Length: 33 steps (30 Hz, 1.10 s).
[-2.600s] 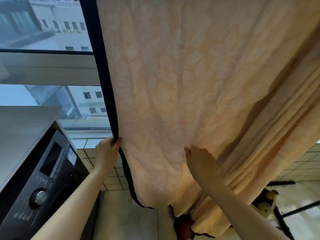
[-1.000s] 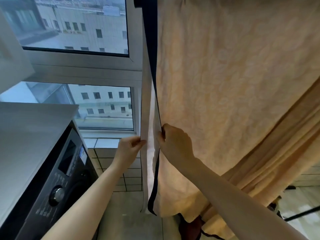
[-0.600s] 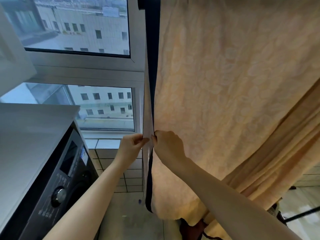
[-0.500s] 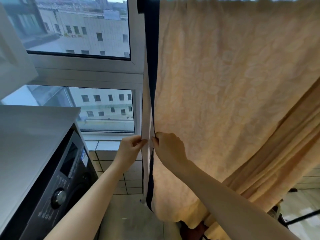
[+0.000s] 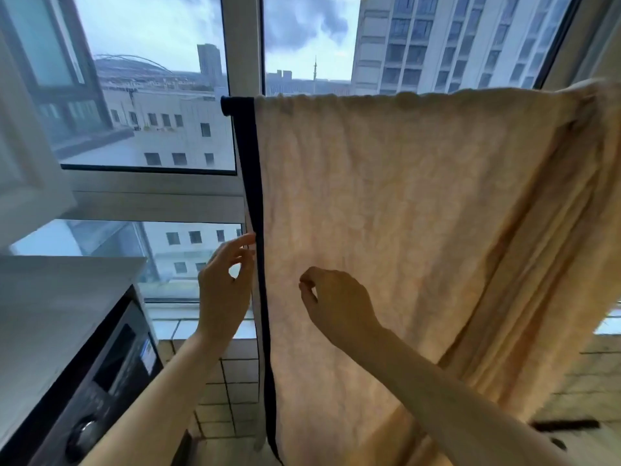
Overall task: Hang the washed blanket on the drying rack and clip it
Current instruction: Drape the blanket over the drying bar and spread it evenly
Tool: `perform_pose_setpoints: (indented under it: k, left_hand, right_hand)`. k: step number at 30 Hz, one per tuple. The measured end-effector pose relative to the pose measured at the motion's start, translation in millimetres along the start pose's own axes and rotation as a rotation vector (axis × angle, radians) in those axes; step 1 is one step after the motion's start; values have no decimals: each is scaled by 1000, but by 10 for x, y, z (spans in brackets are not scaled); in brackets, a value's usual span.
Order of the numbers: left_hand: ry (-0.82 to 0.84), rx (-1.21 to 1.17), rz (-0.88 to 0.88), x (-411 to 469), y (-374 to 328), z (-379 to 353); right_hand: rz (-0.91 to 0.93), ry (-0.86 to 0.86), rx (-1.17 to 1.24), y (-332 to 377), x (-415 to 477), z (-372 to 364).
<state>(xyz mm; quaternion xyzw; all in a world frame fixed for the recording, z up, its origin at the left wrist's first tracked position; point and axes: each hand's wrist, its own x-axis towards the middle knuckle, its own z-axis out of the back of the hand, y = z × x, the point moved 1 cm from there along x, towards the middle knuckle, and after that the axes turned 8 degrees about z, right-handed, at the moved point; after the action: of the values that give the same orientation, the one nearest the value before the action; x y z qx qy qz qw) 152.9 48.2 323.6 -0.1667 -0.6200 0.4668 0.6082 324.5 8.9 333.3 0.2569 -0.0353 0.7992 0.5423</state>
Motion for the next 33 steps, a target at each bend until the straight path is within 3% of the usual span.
perform_pose_setpoints:
  k: [4,10,24,29,33]
  left_hand:
    - [-118,73,-121,53,-468,-179]
    - [-160,190,-328,97,-1269,-646]
    - [-68,415,-541,386,-2400,-1566]
    - [-64,484,-496,773,-2479,-1584]
    - [43,470,-406,1009,-2326,-1542]
  right_hand:
    - [84,-83,-94,-250,-37,546]
    - [189,-179,-188,-752,-244,1366]
    - [291,-411,-478,-1676,-182,2741]
    - [233,-279,-552,-1791,78,3085]
    - [179,-204,-556,-1907,267,3163]
